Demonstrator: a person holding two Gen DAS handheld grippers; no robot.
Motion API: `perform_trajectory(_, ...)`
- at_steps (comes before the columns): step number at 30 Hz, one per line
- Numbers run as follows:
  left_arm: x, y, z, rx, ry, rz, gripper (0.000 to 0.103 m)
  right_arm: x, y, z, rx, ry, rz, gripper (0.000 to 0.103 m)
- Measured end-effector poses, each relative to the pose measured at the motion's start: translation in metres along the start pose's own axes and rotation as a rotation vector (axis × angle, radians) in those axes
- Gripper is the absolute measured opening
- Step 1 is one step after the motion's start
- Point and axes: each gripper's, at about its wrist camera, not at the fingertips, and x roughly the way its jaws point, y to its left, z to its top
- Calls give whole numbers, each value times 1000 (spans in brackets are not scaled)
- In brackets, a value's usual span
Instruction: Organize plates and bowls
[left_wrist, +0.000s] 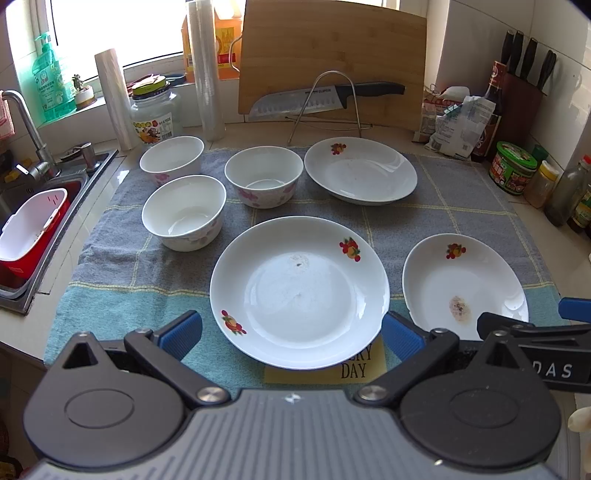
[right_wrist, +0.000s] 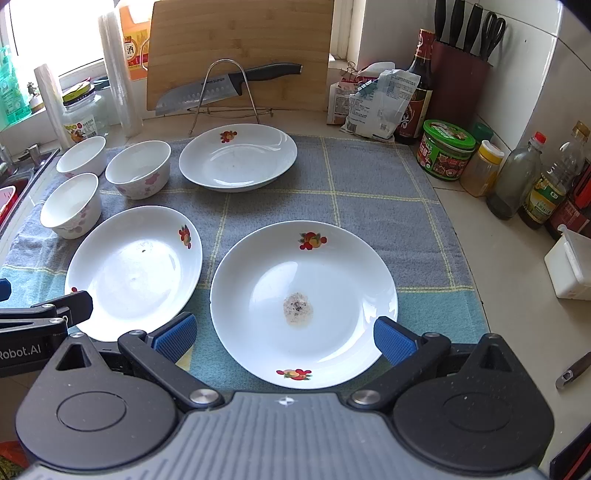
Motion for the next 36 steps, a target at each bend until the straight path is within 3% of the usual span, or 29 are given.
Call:
perform_trajectory(22, -6, 6, -2, 0, -10, -13, 102, -8, 8, -2, -14, -22, -16, 103)
perform_trajectory(36, -11, 19, -2, 37, -101, -89, 102, -20, 18, -4, -47, -96, -27, 103)
